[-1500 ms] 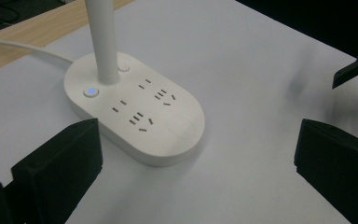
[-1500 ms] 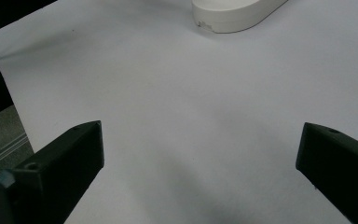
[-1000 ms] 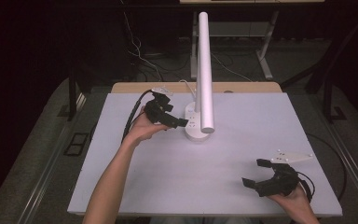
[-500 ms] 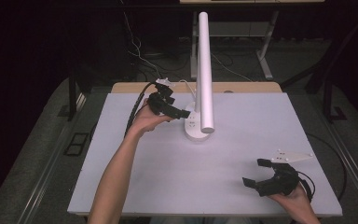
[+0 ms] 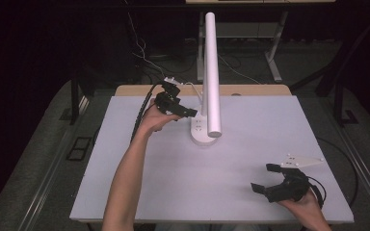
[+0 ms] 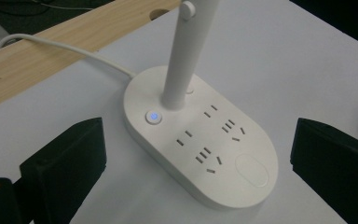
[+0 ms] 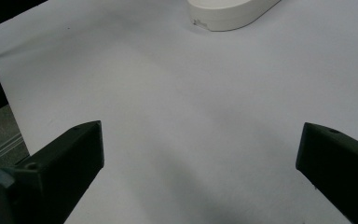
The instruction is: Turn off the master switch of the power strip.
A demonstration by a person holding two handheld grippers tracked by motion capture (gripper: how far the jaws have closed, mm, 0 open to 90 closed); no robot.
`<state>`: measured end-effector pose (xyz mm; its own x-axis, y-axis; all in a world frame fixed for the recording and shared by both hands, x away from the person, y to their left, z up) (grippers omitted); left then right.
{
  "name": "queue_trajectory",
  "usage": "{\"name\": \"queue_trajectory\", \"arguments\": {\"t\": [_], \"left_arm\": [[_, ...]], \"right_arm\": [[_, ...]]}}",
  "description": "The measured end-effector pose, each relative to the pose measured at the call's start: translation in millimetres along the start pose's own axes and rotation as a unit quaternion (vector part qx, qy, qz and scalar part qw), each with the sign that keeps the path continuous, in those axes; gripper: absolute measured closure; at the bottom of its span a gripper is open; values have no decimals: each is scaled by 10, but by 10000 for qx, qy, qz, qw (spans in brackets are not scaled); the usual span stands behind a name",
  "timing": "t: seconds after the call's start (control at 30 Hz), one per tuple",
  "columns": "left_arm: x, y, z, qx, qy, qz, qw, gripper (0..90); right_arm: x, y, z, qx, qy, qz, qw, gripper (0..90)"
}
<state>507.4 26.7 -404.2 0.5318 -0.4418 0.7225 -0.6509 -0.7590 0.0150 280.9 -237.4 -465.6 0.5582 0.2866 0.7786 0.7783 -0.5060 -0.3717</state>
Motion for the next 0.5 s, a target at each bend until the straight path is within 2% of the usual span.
{"name": "queue_trajectory", "arguments": {"t": [0.2,0.27,0.5], "left_arm": [[-6,-87,58,99,-1,-246,9996,24],[3,-111,79,125,69,-407,9991,28],[0,-200,177,133,201,-750,9969,41]], "right_arm": [[0,0,0,-7,3,1,10000,3],[2,2,0,-6,10,6,10000,3],[1,3,-3,-11,12,8,10000,3]]}}
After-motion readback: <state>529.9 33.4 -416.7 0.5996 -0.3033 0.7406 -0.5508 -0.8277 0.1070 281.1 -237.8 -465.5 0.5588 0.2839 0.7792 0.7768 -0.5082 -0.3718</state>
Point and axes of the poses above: each handheld gripper's, and its own axes: z roughly forward along the jaws, x roughly out of its top, y roughly to its right, the point moved 8 cm from there along z, roughly forward along the jaws, and after that the axes turned 14 degrees about x, right-handed, at the moved point
